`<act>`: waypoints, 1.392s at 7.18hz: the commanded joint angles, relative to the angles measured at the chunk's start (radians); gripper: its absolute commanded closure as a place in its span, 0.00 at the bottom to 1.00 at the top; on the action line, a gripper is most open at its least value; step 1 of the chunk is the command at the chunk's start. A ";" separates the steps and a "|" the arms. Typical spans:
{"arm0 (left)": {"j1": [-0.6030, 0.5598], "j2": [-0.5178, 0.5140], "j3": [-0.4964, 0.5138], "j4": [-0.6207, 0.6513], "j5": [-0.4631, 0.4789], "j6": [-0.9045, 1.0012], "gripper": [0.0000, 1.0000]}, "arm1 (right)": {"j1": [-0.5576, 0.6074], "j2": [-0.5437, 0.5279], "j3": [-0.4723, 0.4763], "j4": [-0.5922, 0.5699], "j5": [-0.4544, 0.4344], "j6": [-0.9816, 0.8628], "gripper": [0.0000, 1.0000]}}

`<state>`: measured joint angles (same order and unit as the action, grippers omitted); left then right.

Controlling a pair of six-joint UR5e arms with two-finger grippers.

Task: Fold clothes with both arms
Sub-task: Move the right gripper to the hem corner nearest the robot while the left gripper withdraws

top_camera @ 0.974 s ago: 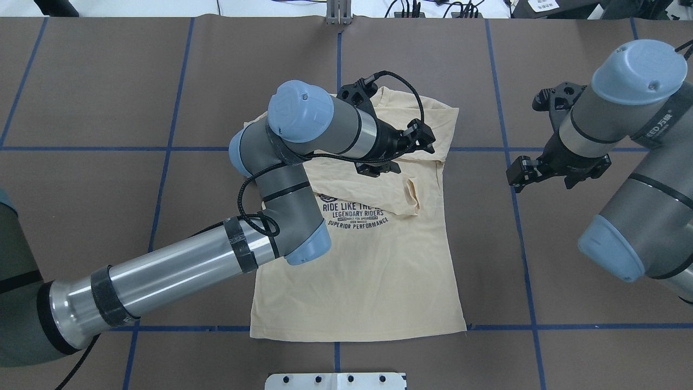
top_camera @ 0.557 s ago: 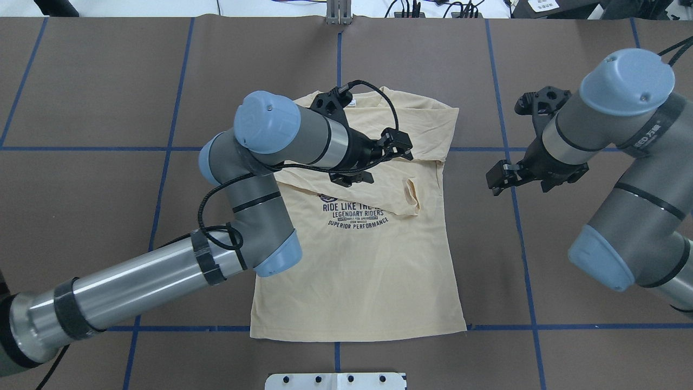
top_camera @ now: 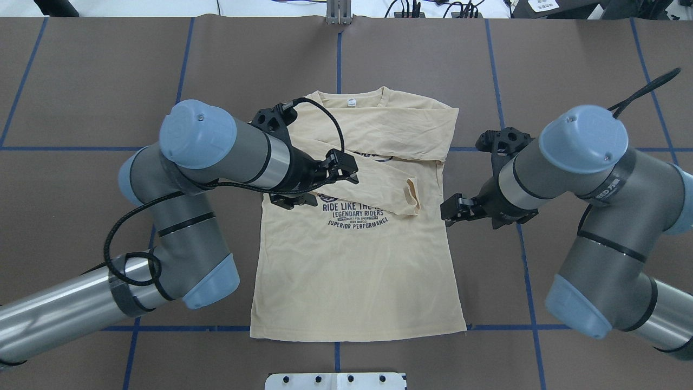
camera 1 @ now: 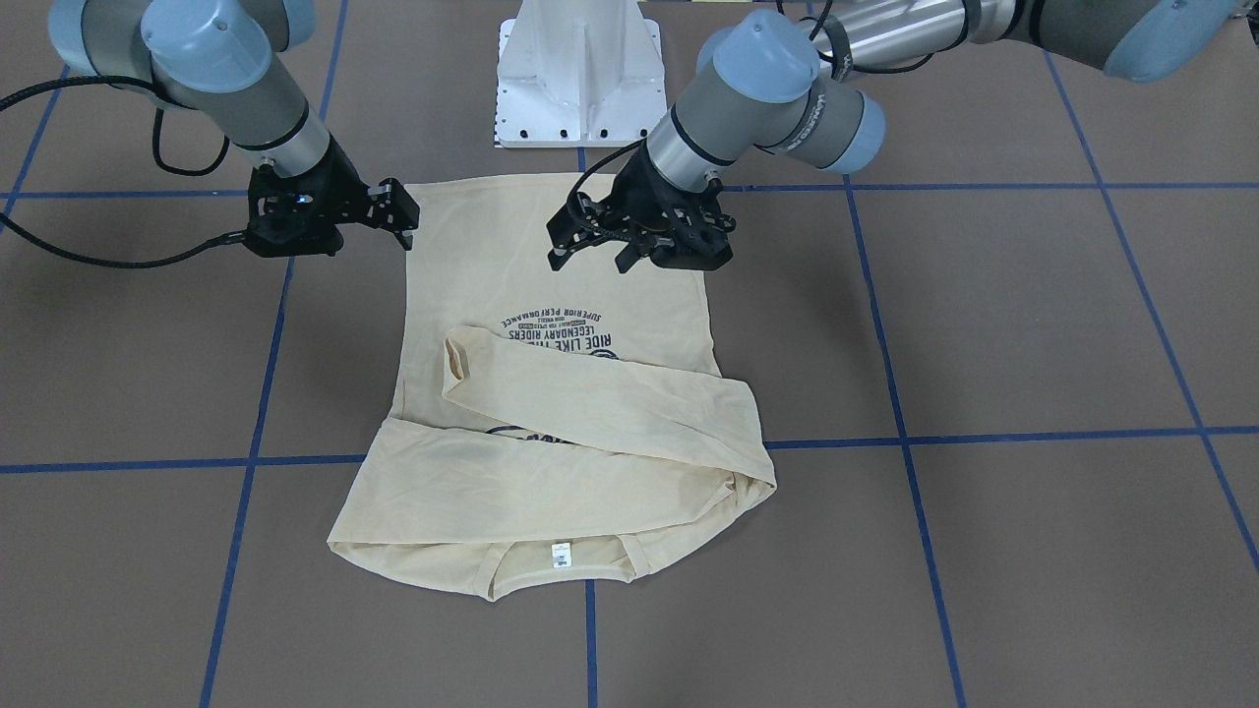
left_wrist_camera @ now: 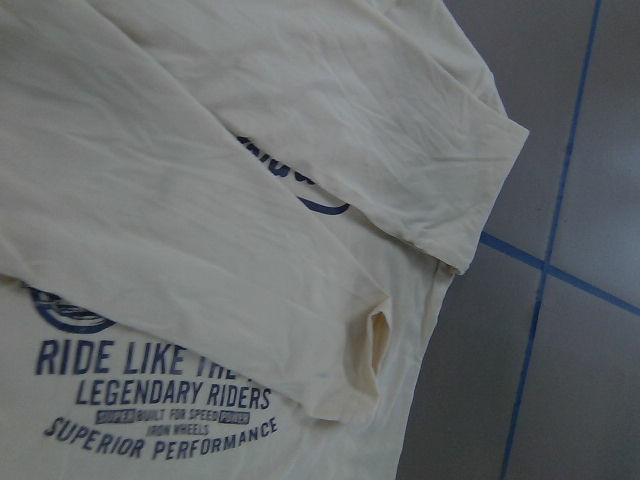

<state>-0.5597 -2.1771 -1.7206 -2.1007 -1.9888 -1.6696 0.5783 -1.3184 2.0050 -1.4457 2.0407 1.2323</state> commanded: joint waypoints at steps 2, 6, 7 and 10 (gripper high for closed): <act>-0.002 0.117 -0.184 0.117 0.008 0.065 0.01 | -0.213 -0.041 0.001 0.088 -0.149 0.185 0.00; 0.000 0.117 -0.261 0.189 0.012 0.065 0.01 | -0.270 -0.084 -0.008 0.087 -0.132 0.190 0.00; 0.003 0.117 -0.263 0.189 0.012 0.065 0.01 | -0.272 -0.085 -0.017 0.085 -0.132 0.190 0.01; 0.007 0.118 -0.263 0.189 0.031 0.065 0.01 | -0.284 -0.090 -0.040 0.081 -0.114 0.190 0.15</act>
<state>-0.5535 -2.0591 -1.9829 -1.9115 -1.9630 -1.6039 0.2970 -1.4084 1.9721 -1.3631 1.9136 1.4220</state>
